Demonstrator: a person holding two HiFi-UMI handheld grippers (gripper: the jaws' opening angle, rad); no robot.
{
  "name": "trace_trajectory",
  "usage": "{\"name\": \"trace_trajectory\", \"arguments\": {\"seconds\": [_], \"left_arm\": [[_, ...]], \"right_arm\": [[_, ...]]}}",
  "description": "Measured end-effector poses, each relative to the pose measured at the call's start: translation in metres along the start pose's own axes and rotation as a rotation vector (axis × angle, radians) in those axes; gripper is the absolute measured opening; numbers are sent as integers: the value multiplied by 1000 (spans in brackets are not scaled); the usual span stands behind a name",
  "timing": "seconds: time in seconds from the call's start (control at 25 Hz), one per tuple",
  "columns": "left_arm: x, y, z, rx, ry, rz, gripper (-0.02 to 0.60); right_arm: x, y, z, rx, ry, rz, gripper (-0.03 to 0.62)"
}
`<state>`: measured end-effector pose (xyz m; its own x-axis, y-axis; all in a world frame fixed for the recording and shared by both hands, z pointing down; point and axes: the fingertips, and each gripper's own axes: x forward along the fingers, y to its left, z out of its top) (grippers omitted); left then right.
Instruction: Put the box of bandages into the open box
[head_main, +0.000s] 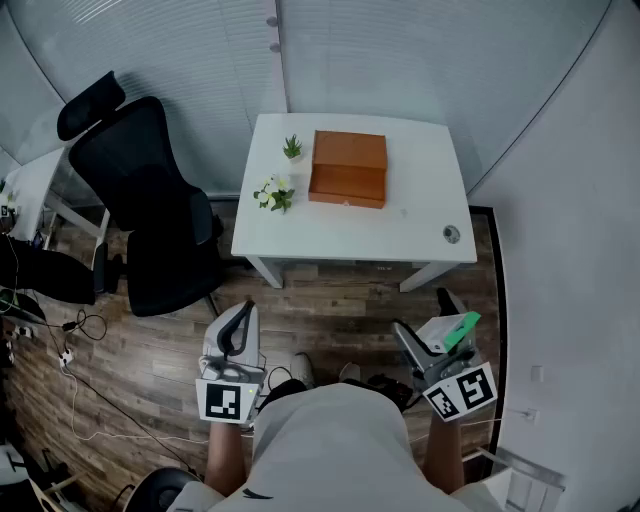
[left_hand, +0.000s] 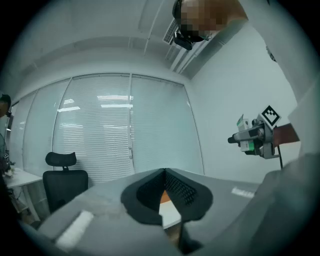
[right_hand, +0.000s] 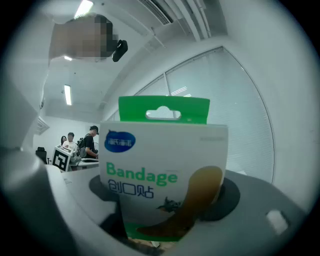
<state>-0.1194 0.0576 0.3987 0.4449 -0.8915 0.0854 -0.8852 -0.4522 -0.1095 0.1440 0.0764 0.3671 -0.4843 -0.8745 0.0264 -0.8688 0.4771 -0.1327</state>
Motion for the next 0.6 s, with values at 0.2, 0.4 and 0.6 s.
{"name": "trace_trajectory", "arguments": {"seconds": [0.2,0.4,0.6], "left_arm": [[0,1,-1,-1,6,1,6],[1,1,0,2,2,-2,6],[4,2,-1,-6,1,-6,6]], "right_arm": [[1,-2,-2,5,6,-2,405],[2,-2,-2,1,8,-4,405],[5,-3,-4,-6,17,-12,405]]}}
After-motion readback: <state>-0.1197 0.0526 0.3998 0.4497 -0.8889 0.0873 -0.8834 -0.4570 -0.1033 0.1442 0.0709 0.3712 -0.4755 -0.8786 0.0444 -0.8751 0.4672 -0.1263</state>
